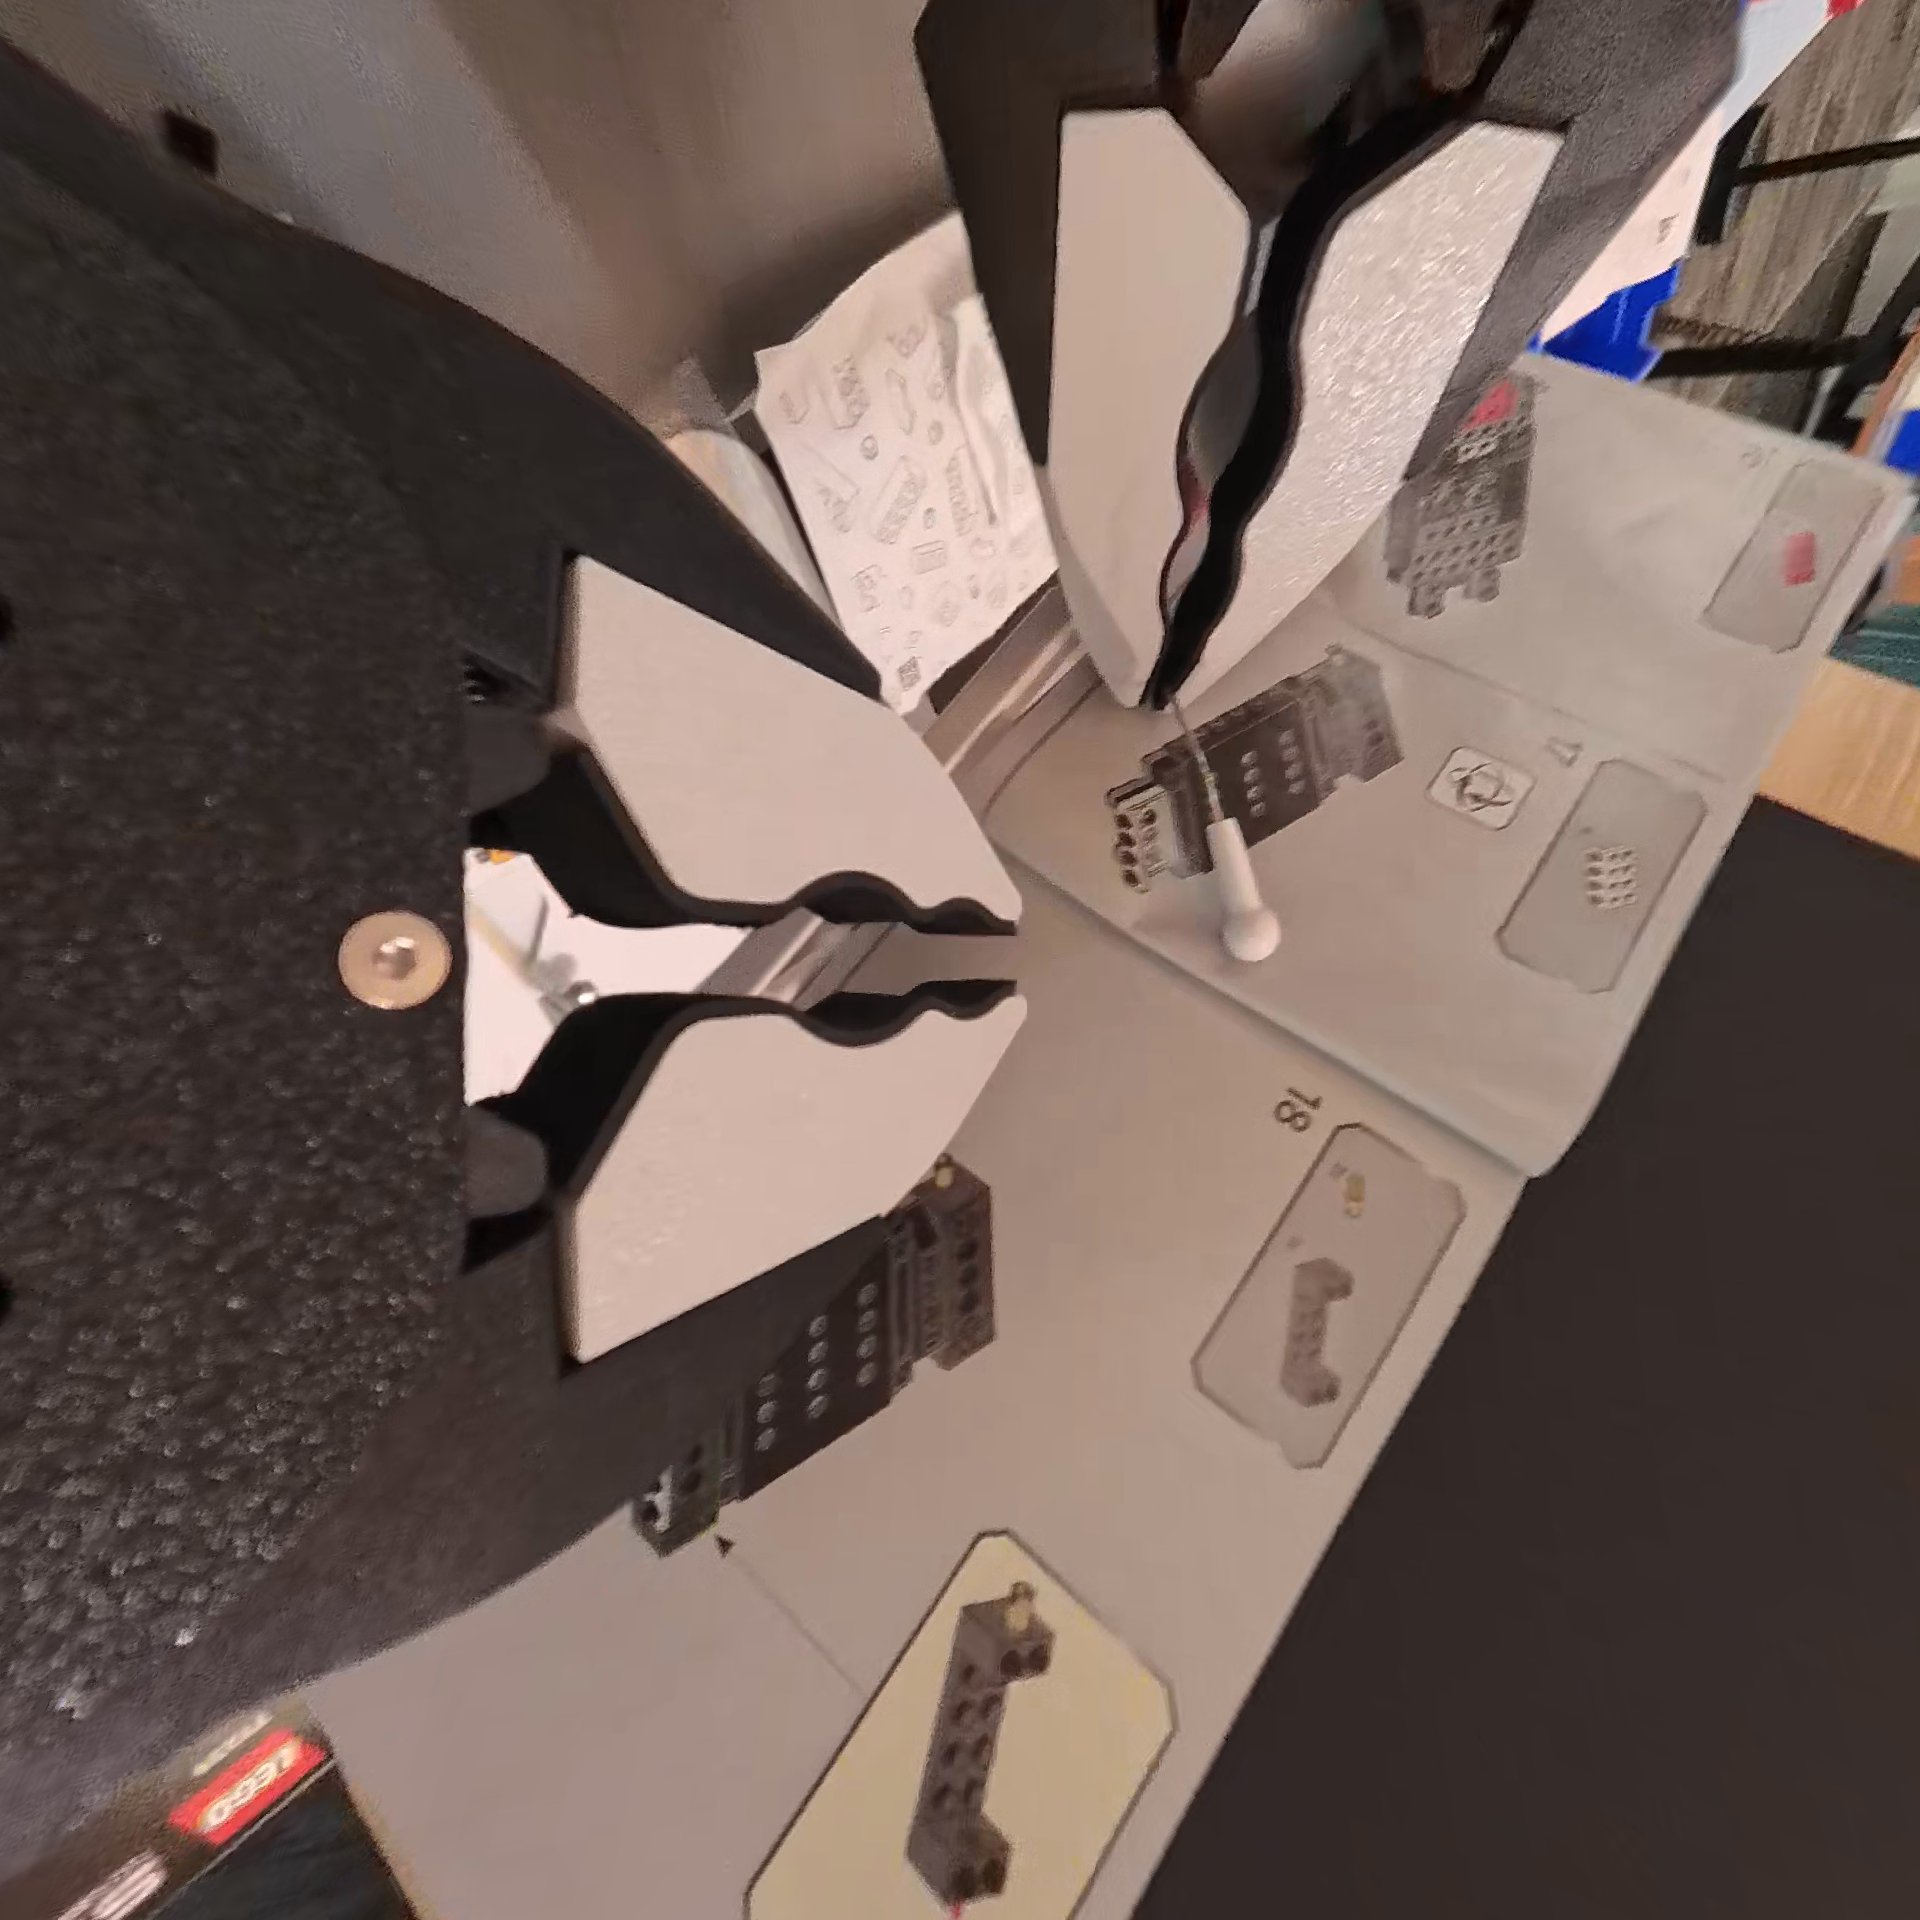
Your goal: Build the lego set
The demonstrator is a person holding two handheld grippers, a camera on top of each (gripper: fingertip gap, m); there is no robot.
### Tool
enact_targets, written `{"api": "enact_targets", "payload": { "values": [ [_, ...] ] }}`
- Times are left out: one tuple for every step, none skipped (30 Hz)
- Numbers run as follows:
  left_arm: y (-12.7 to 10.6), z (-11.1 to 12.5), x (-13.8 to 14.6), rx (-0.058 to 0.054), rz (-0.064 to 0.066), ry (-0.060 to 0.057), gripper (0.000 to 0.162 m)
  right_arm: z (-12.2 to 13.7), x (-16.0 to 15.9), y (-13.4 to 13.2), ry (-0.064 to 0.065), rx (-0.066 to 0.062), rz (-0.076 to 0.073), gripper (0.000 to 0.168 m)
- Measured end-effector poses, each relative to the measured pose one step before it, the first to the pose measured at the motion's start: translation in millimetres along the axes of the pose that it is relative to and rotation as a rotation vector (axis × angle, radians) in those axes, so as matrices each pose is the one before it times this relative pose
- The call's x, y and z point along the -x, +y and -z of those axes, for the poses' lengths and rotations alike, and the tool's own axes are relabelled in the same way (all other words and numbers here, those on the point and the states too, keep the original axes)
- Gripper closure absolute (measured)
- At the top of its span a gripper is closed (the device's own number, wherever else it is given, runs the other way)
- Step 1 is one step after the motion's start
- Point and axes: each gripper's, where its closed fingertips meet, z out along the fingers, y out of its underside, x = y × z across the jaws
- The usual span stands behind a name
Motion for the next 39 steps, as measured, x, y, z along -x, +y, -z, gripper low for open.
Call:
{"api": "enact_targets", "payload": {
  "values": [
    [-0.01,0.45,-0.06,-0.0053,-0.0226,-0.0085,0.159,0.94,-0.73,3.07,0.0009,0.0073,0.0013,0.161],
    [-0.35,0.47,-0.69,-0.0095,-0.0114,-0.0046,0.159,0.13,1.15,1.87,-0.006,0.0017,0.002,0.161],
    [-0.19,0.26,-0.3,-0.0086,-0.0051,-0.0077,0.159,-1.17,3.02,0.83,-0.0125,-0.0017,0.002,0.161],
    [-0.35,-0.01,-0.49,-0.008,-0.0004,-0.0052,0.16,-2.36,3.69,0.19,-0.0109,-0.0018,0.0041,0.161],
    [-0.34,-0.09,-0.33,-0.0055,-0.0069,-0.0076,0.16,-3.65,3.08,0.72,-0.0032,0.0056,0.0096,0.162],
    [-0.25,-0.1,-0.48,-0.004,-0.0155,-0.0093,0.16,-3.96,3.87,0.26,-0.006,0.0085,0.0153,0.164],
    [-0.35,-0.26,-1.06,-0.0029,-0.0159,-0.0034,0.16,-3.0,3.9,-2.57,-0.0039,-0.0032,0.018,0.166],
    [-0.25,-0.24,-1.06,0.0013,-0.0176,-0.0004,0.16,-2.41,2.08,-3.47,0.0075,-0.003,0.0199,0.166],
    [-0.17,-0.2,-1.02,0.0032,-0.0204,-0.0006,0.161,-2.59,0.66,-2.07,0.0142,0.0085,0.0182,0.167],
    [0.1,-0.34,-0.87,0.0047,-0.022,-0.0025,0.161,-3.28,-0.07,0.68,0.0115,0.0262,0.0132,0.166],
    [0.05,-0.27,-0.35,0.0045,-0.0136,-0.0023,0.16,-2.83,0.01,0.65,0.0054,0.0233,0.0077,0.167],
    [0.02,-0.35,0.04,0.0043,0.0043,0.0015,0.161,-1.04,-0.11,-0.64,-0.0025,0.0109,-0.0001,0.167],
    [0.04,-0.57,0.11,0.0032,0.0148,0.006,0.16,-0.25,-0.34,-0.08,-0.0095,0.0086,-0.0099,0.167],
    [-0.08,-0.37,-0.18,0.0029,0.0141,0.0069,0.16,0.28,-0.04,0.35,-0.0166,0.0019,-0.0144,0.167],
    [-0.13,-0.27,-0.17,0.0018,0.0042,0.0017,0.16,0.54,-0.06,0.16,-0.0188,-0.0033,-0.0105,0.167],
    [0.16,-0.03,0.17,0.0033,-0.0007,-0.0039,0.16,0.27,0.15,0.2,-0.0176,-0.0029,-0.0025,0.167],
    [0.11,0.12,0.29,0.0051,0.0083,-0.0046,0.16,0.12,0.08,0.0,-0.0112,-0.0011,0.0069,0.167],
    [0.14,-0.02,0.23,0.0062,0.0184,-0.0019,0.16,-0.01,0.11,-0.05,-0.0049,-0.0004,0.0173,0.167],
    [0.05,-0.01,0.26,0.0039,0.023,-0.0006,0.16,-0.01,-0.02,0.16,0.0001,0.0016,0.0224,0.167],
    [0.08,-0.12,0.19,0.0021,0.0229,-0.0002,0.161,0.04,-0.04,0.18,0.0016,0.0034,0.0178,0.167],
    [0.03,-0.05,0.23,0.0021,0.0177,-0.0032,0.161,0.04,0.05,0.1,0.0011,0.0039,0.0085,0.167],
    [-0.03,-0.05,0.13,0.0032,0.0125,-0.005,0.161,0.2,0.18,0.09,-0.0013,0.0026,0.0001,0.167],
    [0.07,-0.05,-0.14,0.0035,0.0076,-0.0052,0.16,0.26,0.0,0.09,-0.003,-0.0009,-0.006,0.167],
    [-0.06,0.15,-0.07,0.0031,0.007,-0.0044,0.16,0.41,0.35,0.18,-0.0067,-0.003,-0.0141,0.167],
    [0.04,0.2,-0.2,0.0019,0.007,-0.0018,0.16,0.94,0.33,0.38,-0.0076,-0.0033,-0.018,0.167],
    [-0.05,0.17,-0.03,0.0004,0.0042,-0.001,0.16,1.99,-1.44,0.58,0.0056,-0.005,-0.0133,0.165],
    [0.11,-0.07,0.05,0.0006,0.0012,0.0007,0.16,3.59,-2.82,-1.04,0.0129,-0.0177,-0.0085,0.164],
    [-0.13,0.1,0.13,0.0005,-0.0057,0.0005,0.16,4.89,-2.65,-1.5,0.0079,-0.0207,-0.0152,0.164],
    [-0.21,0.0,0.16,-0.0005,-0.0129,-0.0018,0.16,5.39,-1.81,-0.52,-0.0015,-0.0135,-0.0244,0.164],
    [-0.27,0.26,0.0,-0.0029,-0.0171,-0.0038,0.16,5.55,-1.24,1.12,-0.0054,-0.0038,-0.0255,0.163],
    [0.08,0.46,-0.25,-0.0039,-0.018,-0.0037,0.159,5.83,-1.34,2.47,-0.0033,0.0044,-0.0173,0.162],
    [0.31,1.29,-0.4,-0.0052,-0.0143,-0.0036,0.156,6.85,-1.74,2.72,0.0016,0.0032,-0.0075,0.16],
    [-0.52,3.05,0.4,-0.0135,-0.0083,-0.0099,0.149,8.31,-0.95,2.07,-0.0006,-0.004,-0.0048,0.159],
    [-0.42,4.82,0.09,-0.0153,-0.0041,-0.0085,0.142,9.9,-0.09,2.24,-0.0042,-0.0038,-0.0043,0.159],
    [0.87,5.77,-0.34,-0.0118,0.0033,-0.0071,0.139,11.21,-0.05,2.24,-0.0024,-0.0046,-0.0017,0.158],
    [1.53,6.93,0.11,-0.0121,0.0132,-0.0114,0.138,12.21,-0.31,2.14,0.0019,-0.0073,0.0005,0.158],
    [1.86,7.61,-0.92,-0.0146,0.0285,-0.0027,0.138,12.44,0.0,2.57,0.002,-0.0074,-0.0021,0.158],
    [2.49,7.72,-2.71,-0.012,0.0451,0.0099,0.138,12.5,0.5,2.98,0.0014,-0.0043,-0.01,0.158],
    [3.85,7.06,-3.12,-0.0045,0.0528,0.0125,0.138,12.39,0.53,3.0,0.0031,-0.0052,-0.0181,0.158]
  ]
}}
